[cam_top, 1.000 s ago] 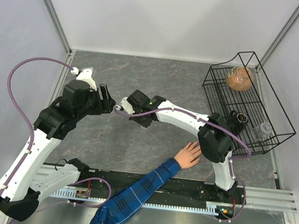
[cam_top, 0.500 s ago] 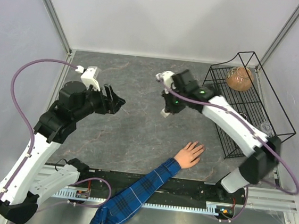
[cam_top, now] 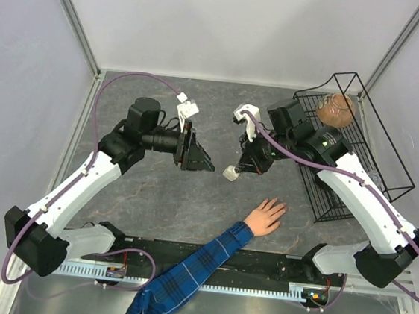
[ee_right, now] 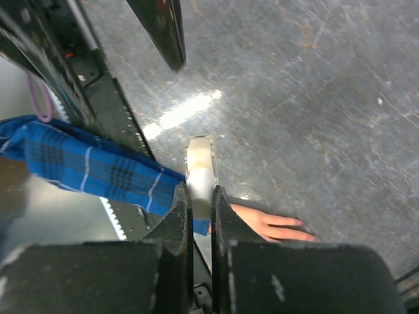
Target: Paint the nails
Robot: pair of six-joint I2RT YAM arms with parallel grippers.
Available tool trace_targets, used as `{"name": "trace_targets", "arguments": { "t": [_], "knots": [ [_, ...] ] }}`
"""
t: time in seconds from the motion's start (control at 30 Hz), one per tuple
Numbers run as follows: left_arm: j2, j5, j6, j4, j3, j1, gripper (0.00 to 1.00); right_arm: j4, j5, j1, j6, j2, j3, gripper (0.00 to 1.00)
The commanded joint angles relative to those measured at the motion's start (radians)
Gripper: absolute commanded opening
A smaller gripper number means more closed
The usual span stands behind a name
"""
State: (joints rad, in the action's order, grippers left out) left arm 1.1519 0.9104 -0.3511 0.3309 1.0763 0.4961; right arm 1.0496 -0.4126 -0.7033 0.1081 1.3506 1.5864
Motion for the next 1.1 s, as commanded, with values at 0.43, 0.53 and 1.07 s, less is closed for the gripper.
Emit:
{"name": "trace_targets", "arguments": {
  "t": [0.43, 0.53, 1.07],
  "knots": [
    [0.058, 0.143, 0.162, -0.197, 0.020, 0.128, 0.63, 0.006, -0.218, 0.002, -0.004, 0.018, 0.142, 0.00],
    [0.074, 0.169, 0.159, -0.207, 0.034, 0.137, 0.62, 0.004, -0.224, 0.001, -0.004, 0.016, 0.142, 0.00],
    [0.037, 0.128, 0.207, -0.150, 0.019, 0.156, 0.63, -0.011, -0.181, 0.001, -0.085, 0.018, 0.165, 0.00]
  ]
}}
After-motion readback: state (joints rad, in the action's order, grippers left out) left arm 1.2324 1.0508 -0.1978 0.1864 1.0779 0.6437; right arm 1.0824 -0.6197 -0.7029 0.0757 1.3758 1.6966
